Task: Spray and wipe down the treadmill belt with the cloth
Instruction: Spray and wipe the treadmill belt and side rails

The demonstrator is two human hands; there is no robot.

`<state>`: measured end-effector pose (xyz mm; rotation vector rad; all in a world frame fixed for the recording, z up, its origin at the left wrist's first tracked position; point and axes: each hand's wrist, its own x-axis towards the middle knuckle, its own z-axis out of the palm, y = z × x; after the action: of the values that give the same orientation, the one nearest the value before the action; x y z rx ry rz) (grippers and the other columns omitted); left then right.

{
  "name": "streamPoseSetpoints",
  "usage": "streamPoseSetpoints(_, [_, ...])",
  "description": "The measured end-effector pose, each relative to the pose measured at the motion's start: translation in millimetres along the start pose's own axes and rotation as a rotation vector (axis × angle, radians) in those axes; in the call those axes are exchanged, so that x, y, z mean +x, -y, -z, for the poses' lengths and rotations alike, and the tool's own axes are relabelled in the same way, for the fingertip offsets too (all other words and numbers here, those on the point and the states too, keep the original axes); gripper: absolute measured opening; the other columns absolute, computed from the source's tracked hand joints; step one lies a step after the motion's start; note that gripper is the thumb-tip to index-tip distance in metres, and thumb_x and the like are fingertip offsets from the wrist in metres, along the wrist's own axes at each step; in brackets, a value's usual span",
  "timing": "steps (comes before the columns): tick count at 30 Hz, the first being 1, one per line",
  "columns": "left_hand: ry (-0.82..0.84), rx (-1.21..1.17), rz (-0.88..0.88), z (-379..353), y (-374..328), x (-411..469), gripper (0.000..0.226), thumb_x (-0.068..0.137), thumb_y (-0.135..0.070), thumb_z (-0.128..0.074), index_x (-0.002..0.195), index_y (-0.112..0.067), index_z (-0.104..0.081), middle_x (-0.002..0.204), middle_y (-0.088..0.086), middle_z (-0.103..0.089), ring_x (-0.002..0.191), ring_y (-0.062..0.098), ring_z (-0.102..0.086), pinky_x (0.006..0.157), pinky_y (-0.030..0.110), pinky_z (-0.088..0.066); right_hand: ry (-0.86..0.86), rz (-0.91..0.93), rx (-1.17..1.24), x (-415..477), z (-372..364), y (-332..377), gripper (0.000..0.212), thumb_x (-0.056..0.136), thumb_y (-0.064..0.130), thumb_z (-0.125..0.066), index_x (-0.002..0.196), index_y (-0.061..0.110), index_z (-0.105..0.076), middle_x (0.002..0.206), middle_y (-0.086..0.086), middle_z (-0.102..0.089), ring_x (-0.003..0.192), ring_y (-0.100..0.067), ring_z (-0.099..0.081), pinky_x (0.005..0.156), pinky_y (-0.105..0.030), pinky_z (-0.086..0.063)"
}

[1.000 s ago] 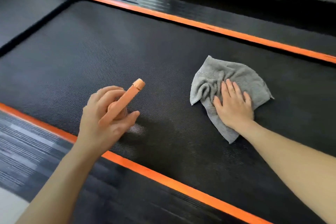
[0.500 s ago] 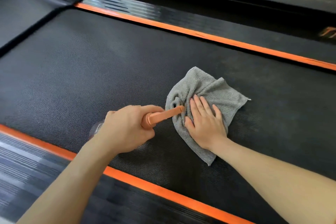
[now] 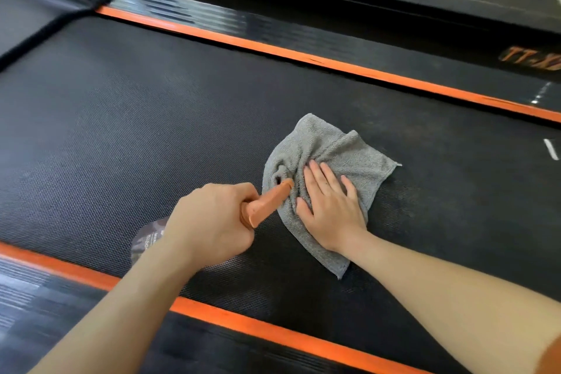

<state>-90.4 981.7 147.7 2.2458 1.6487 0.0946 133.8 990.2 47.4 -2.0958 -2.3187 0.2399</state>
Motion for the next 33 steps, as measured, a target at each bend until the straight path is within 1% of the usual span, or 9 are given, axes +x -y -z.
streamPoseSetpoints(3, [0.036,0.050,-0.038,-5,-4,-3,0.048,0.065,-0.040,-0.045,0.111,-0.045,-0.053,0.083,-0.013,-0.061,0.092,0.020,-0.065,0.074,0.033,-0.052,-0.005,-0.001,0.017,0,0,-1,0.068,0.099,0.051,-0.020,0.160,0.021,-0.009,0.167,0.007,0.001,0.153,-0.010,0.006,0.122,-0.045,-0.001])
streamPoseSetpoints(5, [0.046,0.086,-0.062,-5,-4,-5,0.053,0.062,-0.040,-0.039,0.114,-0.045,-0.053,0.087,-0.012,-0.065,0.093,0.020,-0.066,0.075,0.034,-0.053,-0.003,-0.011,0.034,0,1,-2,0.070,0.098,0.053,-0.020,0.160,0.022,-0.007,0.167,0.008,0.002,0.152,-0.009,0.007,0.122,-0.044,0.000])
streamPoseSetpoints(10, [0.076,0.177,-0.021,-4,-7,-11,0.034,0.075,-0.034,-0.053,0.107,-0.041,-0.058,0.093,-0.009,-0.065,0.096,0.021,-0.064,0.070,0.031,-0.043,0.006,-0.170,0.073,19,3,1,0.074,0.098,0.058,-0.020,0.160,0.024,0.000,0.167,0.010,0.006,0.152,-0.010,0.010,0.120,-0.042,0.000])
streamPoseSetpoints(13, [0.066,0.170,-0.021,-6,-8,-12,0.036,0.075,-0.032,-0.053,0.110,-0.042,-0.057,0.095,-0.010,-0.065,0.097,0.020,-0.063,0.071,0.031,-0.043,-0.006,-0.247,0.104,31,3,4,0.073,0.098,0.057,-0.019,0.160,0.023,-0.001,0.167,0.009,0.003,0.152,-0.012,0.008,0.119,-0.043,-0.001])
streamPoseSetpoints(19, [0.089,0.194,-0.033,-8,-12,-15,0.036,0.074,-0.034,-0.050,0.108,-0.042,-0.058,0.093,-0.011,-0.064,0.096,0.019,-0.063,0.068,0.029,-0.039,-0.006,-0.222,0.093,28,6,4,0.071,0.099,0.056,-0.018,0.160,0.023,-0.003,0.167,0.008,0.003,0.152,-0.012,0.007,0.119,-0.044,-0.003])
streamPoseSetpoints(22, [0.073,0.178,-0.021,-6,-10,-19,0.035,0.072,-0.033,-0.050,0.106,-0.041,-0.058,0.089,-0.013,-0.063,0.093,0.016,-0.063,0.067,0.029,-0.043,0.007,-0.170,0.040,25,14,-25,0.068,0.100,0.057,-0.016,0.160,0.027,-0.003,0.167,0.010,0.002,0.152,-0.010,0.005,0.120,-0.045,-0.004])
streamPoseSetpoints(27, [0.078,0.204,-0.065,-8,-18,-24,0.036,0.076,-0.034,-0.051,0.111,-0.040,-0.055,0.097,-0.012,-0.065,0.097,0.016,-0.063,0.065,0.029,-0.041,0.041,-0.435,0.023,-2,17,-78,0.065,0.102,0.053,-0.012,0.160,0.025,0.000,0.167,0.007,0.005,0.153,-0.013,0.006,0.123,-0.049,-0.003])
streamPoseSetpoints(30, [0.044,0.169,-0.056,-10,-18,-25,0.037,0.070,-0.036,-0.047,0.105,-0.042,-0.058,0.089,-0.012,-0.065,0.093,0.018,-0.064,0.063,0.030,-0.038,0.057,-0.347,0.025,-33,9,-65,0.064,0.101,0.052,-0.009,0.159,0.026,0.002,0.167,0.007,0.008,0.153,-0.013,0.009,0.123,-0.048,-0.002])
streamPoseSetpoints(33, [-0.073,0.038,-0.008,-8,-20,-26,0.031,0.069,-0.036,-0.049,0.097,-0.037,-0.062,0.079,-0.011,-0.063,0.087,0.022,-0.064,0.065,0.031,-0.043,0.129,-0.176,-0.022,-77,11,-59,0.074,0.090,0.058,0.010,0.158,0.029,0.009,0.165,0.009,0.016,0.151,-0.011,0.015,0.123,-0.045,0.000])
